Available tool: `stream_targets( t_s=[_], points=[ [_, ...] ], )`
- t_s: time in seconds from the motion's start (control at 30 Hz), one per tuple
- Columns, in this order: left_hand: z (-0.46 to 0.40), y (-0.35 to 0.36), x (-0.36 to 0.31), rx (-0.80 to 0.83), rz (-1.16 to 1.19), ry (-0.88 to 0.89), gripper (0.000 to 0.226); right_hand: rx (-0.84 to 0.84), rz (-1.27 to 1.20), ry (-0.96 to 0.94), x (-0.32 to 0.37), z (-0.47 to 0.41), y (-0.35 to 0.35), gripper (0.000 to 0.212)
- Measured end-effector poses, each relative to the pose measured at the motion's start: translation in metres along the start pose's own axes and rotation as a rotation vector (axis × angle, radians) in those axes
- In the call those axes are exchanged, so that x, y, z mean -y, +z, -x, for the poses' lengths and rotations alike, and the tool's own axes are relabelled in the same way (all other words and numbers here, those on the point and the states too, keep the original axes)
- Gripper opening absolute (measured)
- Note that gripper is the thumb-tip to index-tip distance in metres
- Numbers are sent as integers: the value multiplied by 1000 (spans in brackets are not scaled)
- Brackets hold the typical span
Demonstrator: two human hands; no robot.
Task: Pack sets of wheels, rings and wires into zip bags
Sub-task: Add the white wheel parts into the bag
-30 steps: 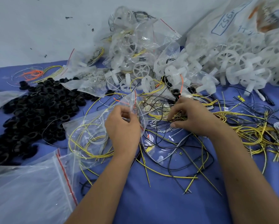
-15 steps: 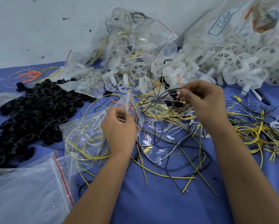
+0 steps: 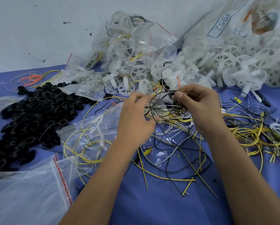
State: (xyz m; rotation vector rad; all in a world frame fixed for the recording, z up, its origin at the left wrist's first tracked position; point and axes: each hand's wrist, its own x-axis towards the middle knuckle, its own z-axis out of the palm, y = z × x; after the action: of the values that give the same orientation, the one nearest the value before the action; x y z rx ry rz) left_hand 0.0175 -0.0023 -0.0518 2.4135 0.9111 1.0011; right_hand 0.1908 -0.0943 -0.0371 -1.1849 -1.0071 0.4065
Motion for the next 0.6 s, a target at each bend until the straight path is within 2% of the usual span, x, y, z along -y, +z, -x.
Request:
stream_targets(
  t_s=[0.2,0.3,0.43,0.6],
  points=[
    [-30,8,5,228,-262,-2,22,-28,-30,-2,-3,0,-2,5],
    [-31,7,6,270,-192,-27,14,-40,-53,9,-2,0,-2,9],
    [-26,6,10,293,-191,-11,15,-90,-157,38,1,-1,-3,13],
    [-17,4,21,234,-114,-75,37,-238,-642,96,9,-7,-10,11]
  ],
)
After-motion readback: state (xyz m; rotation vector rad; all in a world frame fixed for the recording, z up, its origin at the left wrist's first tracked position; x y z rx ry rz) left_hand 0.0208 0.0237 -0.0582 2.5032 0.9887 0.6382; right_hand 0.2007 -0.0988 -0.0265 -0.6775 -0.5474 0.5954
